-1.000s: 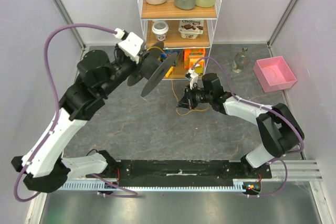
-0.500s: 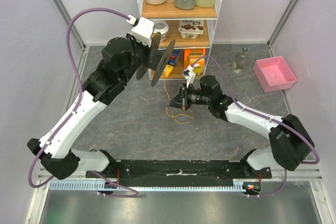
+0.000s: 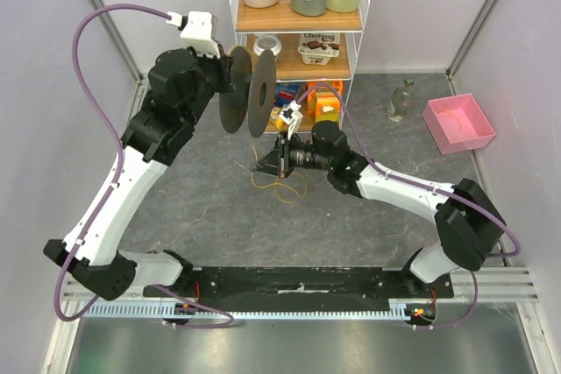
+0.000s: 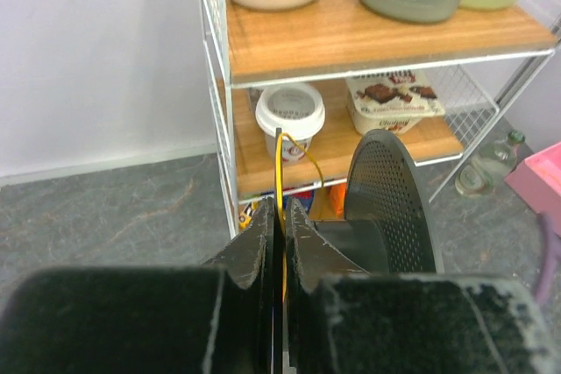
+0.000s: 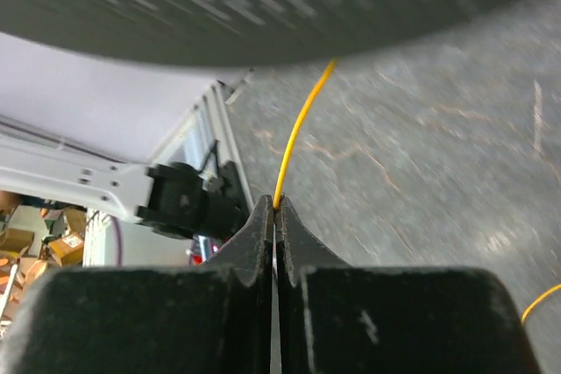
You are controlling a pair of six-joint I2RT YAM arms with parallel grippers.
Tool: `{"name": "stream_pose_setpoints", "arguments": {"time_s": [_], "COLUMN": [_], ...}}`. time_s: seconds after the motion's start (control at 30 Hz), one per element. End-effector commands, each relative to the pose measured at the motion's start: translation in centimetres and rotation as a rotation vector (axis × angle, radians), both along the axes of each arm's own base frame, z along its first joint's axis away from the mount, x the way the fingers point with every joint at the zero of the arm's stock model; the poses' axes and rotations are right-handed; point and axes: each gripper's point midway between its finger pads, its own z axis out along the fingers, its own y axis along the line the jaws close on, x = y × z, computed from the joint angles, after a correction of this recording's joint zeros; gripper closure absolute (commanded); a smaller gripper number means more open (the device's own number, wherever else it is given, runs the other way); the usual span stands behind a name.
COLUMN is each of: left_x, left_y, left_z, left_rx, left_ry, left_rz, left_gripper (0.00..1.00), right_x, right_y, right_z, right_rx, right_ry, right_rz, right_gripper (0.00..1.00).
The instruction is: Wrap the cables
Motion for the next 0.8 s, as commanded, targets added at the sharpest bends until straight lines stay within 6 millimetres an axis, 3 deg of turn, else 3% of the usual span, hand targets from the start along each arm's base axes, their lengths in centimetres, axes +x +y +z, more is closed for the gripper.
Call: {"name": "stream_pose_setpoints", "arguments": {"time_s": [0.0,0.27,0.53,0.77], "left_x": [-0.7,-1.2,-3.3,-7.0], "left_y": [0.8,1.7,0.8,0.4], "left_z": [1.6,-0.6,-4.6,-5.7], "left_rx": [-0.073,-0.013,0.145,0.275], "left_ry": [-0.070,-0.059,-0.043,-0.087], "left_rz": [0.029,0.049,-0.094,-0.264], "left_gripper": [0.98,0.98,0.98,0.98], "right_x": [-2.3,-3.8,-4.6,-3.5], "right_y": [1.5,0.7,0.5,-1.1], "right_z": [9.1,11.4,15.1,14.3], "right_rx": [0.199,0.275,0.349,0.257], "right_ry": [-0.161,-0.184,-0.195,-0.161], "right_rz": [0.101,0.124,0.150,0.172], "right_gripper": [1.00,1.00,1.00,1.00]}}
